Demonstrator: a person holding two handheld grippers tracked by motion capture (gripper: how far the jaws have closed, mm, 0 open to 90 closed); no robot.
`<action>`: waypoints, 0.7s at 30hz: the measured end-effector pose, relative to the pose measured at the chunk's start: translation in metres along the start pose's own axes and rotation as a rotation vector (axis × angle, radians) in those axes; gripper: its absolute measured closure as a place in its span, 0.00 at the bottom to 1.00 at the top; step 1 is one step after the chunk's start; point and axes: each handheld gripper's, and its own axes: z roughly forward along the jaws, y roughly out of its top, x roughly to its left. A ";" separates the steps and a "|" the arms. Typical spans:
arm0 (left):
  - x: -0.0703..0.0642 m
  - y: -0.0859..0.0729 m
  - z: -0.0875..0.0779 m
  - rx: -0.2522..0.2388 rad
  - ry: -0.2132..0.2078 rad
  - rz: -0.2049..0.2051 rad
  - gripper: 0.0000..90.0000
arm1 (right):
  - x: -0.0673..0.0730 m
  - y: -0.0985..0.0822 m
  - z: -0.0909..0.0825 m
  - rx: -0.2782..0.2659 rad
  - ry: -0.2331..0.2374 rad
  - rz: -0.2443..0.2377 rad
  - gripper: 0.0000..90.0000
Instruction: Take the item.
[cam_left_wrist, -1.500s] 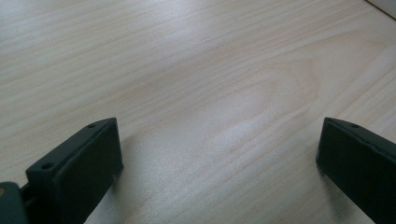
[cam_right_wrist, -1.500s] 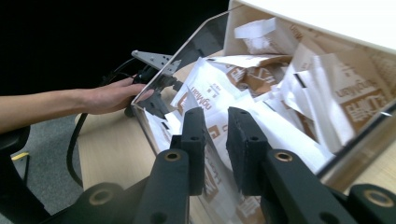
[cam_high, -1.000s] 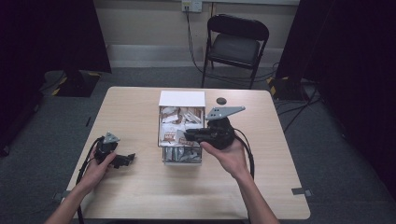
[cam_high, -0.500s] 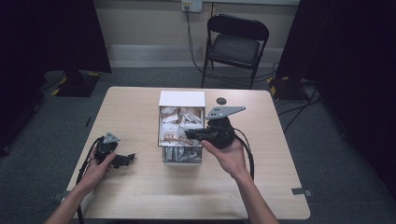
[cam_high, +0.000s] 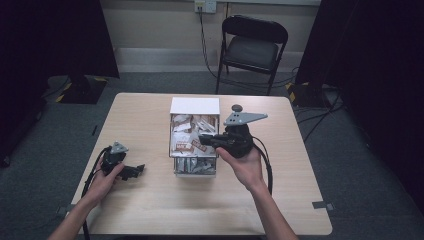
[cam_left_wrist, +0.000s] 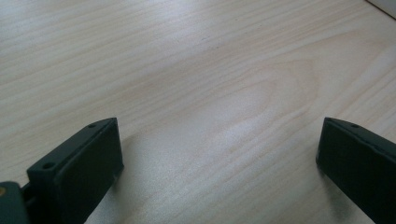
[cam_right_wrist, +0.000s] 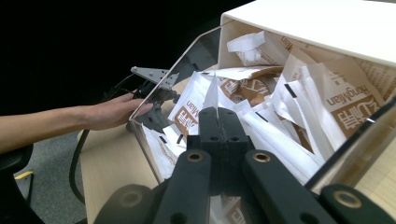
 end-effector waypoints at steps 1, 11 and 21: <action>0.000 0.000 0.000 0.000 0.000 0.000 0.00 | -0.001 0.000 -0.001 -0.003 -0.002 0.004 1.00; 0.000 0.000 0.000 0.000 0.000 0.000 0.00 | -0.001 0.001 -0.002 -0.020 -0.010 0.010 1.00; 0.000 0.000 0.000 0.000 0.000 0.000 0.00 | 0.005 0.006 0.002 -0.030 -0.006 -0.005 1.00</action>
